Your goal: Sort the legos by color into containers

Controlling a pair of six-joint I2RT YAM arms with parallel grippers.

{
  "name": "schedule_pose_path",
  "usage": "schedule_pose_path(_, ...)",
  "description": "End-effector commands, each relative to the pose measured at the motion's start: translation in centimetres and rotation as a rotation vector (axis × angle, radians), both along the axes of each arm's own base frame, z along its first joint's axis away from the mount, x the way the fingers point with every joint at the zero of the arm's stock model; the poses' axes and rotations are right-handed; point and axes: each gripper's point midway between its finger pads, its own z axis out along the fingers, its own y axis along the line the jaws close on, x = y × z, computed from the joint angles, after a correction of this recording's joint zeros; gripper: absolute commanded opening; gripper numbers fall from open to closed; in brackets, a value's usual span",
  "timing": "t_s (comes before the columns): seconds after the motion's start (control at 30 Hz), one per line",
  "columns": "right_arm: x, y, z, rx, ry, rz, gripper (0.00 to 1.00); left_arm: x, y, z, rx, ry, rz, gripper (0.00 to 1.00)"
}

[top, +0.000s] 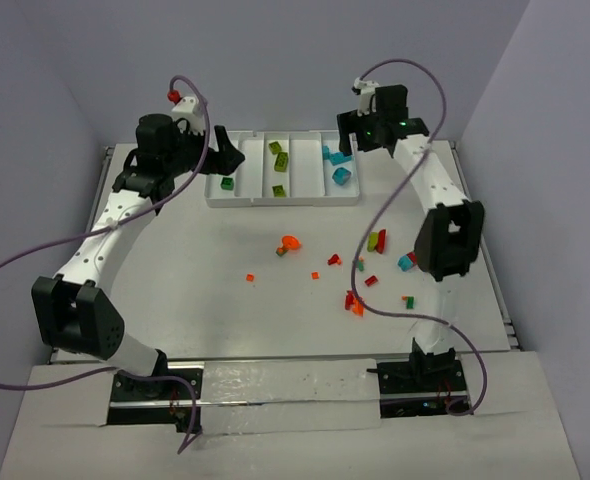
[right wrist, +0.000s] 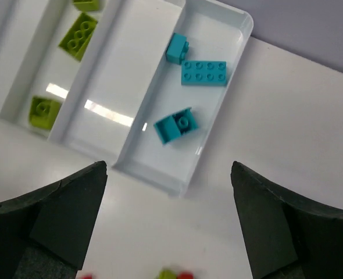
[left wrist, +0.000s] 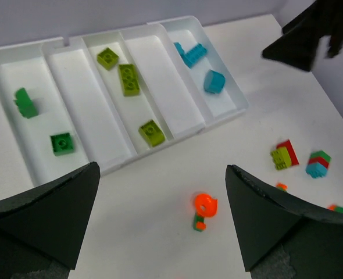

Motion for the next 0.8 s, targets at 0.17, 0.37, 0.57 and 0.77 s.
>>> schedule_pose_path(0.17, -17.8, -7.3, 6.8, -0.36, 0.1, 0.489, 0.94, -6.9, -2.8, -2.3, 0.004, 0.02, -0.35, 0.99)
schedule_pose_path(0.37, -24.6, -13.3, 1.6, -0.492, 0.244, 0.716, 0.87, -9.5, -4.0, -2.2, -0.051, 0.034, -0.479, 0.99)
schedule_pose_path(0.57, -27.7, -18.6, -5.2, -0.686, 0.246, 0.972, 0.87, -10.1, -4.3, -2.8, -0.031, 0.048, -0.502, 0.99)
schedule_pose_path(0.77, -27.1, -19.1, -9.5, -0.766, 0.208, 1.111, 0.91, -10.2, -4.2, -4.2, -0.007, 0.08, -0.496, 0.99)
